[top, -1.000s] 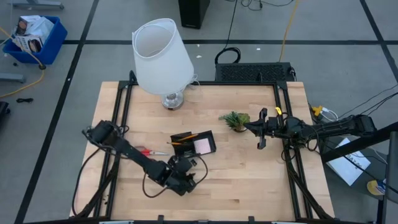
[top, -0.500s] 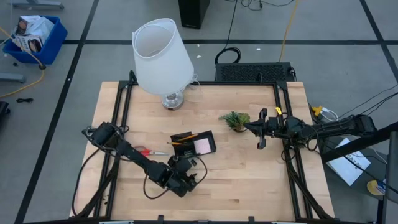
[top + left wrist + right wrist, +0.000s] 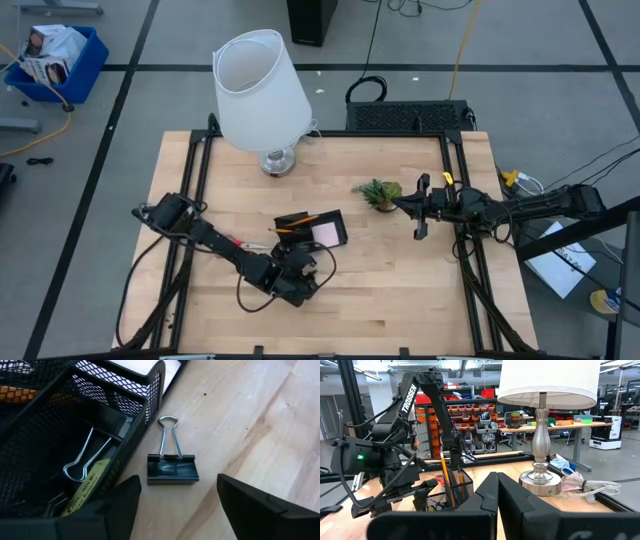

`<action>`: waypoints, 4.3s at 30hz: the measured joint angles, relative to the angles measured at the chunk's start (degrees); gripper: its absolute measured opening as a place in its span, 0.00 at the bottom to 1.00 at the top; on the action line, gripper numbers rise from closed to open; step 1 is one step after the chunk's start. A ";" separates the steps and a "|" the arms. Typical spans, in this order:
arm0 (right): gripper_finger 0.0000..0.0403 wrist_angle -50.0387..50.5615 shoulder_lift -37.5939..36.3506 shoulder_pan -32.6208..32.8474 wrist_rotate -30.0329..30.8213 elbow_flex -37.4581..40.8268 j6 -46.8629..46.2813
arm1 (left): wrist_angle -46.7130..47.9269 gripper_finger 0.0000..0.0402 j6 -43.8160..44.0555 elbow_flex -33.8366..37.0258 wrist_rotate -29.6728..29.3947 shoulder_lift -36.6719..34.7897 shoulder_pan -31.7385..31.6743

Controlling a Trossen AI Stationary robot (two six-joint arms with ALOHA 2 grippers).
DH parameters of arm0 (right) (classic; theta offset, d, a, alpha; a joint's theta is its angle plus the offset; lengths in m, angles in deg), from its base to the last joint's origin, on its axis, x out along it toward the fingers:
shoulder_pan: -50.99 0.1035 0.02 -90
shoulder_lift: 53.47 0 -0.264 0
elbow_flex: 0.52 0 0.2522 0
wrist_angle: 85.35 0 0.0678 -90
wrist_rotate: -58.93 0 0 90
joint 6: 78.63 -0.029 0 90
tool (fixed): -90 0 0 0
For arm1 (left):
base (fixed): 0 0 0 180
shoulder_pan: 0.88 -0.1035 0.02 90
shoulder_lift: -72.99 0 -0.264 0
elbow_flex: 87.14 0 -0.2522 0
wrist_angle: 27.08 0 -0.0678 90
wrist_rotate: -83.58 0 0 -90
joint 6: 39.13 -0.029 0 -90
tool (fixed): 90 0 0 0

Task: Pick and place office supplies into organizer
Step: Put the black binder clip into the black desk organizer, then put the orange scissor into the black desk organizer

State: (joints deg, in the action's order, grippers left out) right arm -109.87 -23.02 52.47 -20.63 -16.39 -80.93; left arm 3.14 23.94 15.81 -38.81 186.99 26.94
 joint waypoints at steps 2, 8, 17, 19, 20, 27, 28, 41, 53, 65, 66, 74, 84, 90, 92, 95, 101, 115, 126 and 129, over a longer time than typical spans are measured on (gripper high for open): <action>0.00 -0.02 -0.02 -0.01 0.00 0.02 0.00 | 0.01 0.65 -0.45 0.02 -0.02 0.00 -0.28; 0.00 -0.01 -0.01 -0.01 0.00 0.01 0.00 | -0.05 0.57 -0.94 0.06 -0.28 0.00 -0.49; 0.00 0.00 -0.02 0.00 0.00 0.01 0.00 | -1.66 0.53 -2.99 0.13 -0.65 0.11 -1.44; 0.00 -0.01 0.00 0.02 0.00 0.02 -0.01 | -1.98 0.54 -2.97 0.13 -0.65 0.13 -1.52; 0.00 -0.01 -0.01 0.02 0.00 0.00 -0.01 | -2.04 0.54 -2.97 0.13 -0.67 0.15 -1.52; 0.00 0.00 -0.01 0.01 0.00 0.02 -0.01 | -1.96 0.47 -2.16 0.17 -1.13 0.20 -1.17; 0.00 0.00 -0.01 0.01 0.00 0.01 0.02 | -1.84 0.45 -1.91 0.17 -1.18 0.20 -1.17; 0.00 -0.02 0.00 0.02 0.00 0.01 0.01 | -3.45 0.44 7.49 0.19 -1.10 0.22 0.66; 0.00 -0.01 -0.01 0.02 0.00 0.01 0.00 | -4.80 0.36 12.74 0.17 -1.08 0.18 4.24; 0.00 0.00 0.00 0.00 0.00 0.01 0.01 | 0.59 0.36 15.44 -2.88 -8.99 -0.70 8.39; 0.00 0.00 -0.02 -0.01 0.00 0.02 0.00 | 1.34 0.36 15.32 -3.41 -9.88 -0.70 8.59; 0.00 -0.02 -0.02 0.01 0.00 0.01 0.02 | 8.33 0.39 16.18 -7.26 -14.93 -0.71 8.70; 0.00 -0.02 0.00 -0.01 0.01 0.02 0.00 | 16.50 0.41 18.14 -8.09 -14.84 -2.02 4.18; 0.00 0.06 -0.02 0.00 0.02 0.00 0.00 | 19.55 0.36 19.46 -8.02 -13.58 -3.32 1.25; 0.00 -0.03 0.00 0.01 0.00 0.01 0.02 | 19.55 0.36 19.72 -8.07 -12.53 -3.50 0.15; 0.00 -0.01 0.01 -0.01 0.00 0.01 0.01 | 20.75 0.37 18.72 -8.05 -11.10 -3.48 -1.07; 0.00 0.02 0.02 0.01 0.00 0.00 -0.01 | 22.12 0.42 16.37 -8.05 -9.92 -3.48 -2.20; 0.00 0.00 0.02 0.01 0.00 0.02 0.02 | 25.76 0.50 11.61 -8.02 -9.17 -3.48 -2.26; 0.00 0.00 0.02 0.00 0.00 0.00 0.02 | 24.56 0.58 12.89 -8.02 -4.37 -3.48 -1.18; 0.00 -0.01 0.02 0.00 0.00 0.01 0.00 | 22.51 0.58 9.86 -8.02 -4.10 -3.48 1.27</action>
State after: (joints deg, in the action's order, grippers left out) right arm -109.88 -22.99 52.47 -20.63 -16.38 -80.93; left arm 25.65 33.80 7.79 -42.91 183.51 28.21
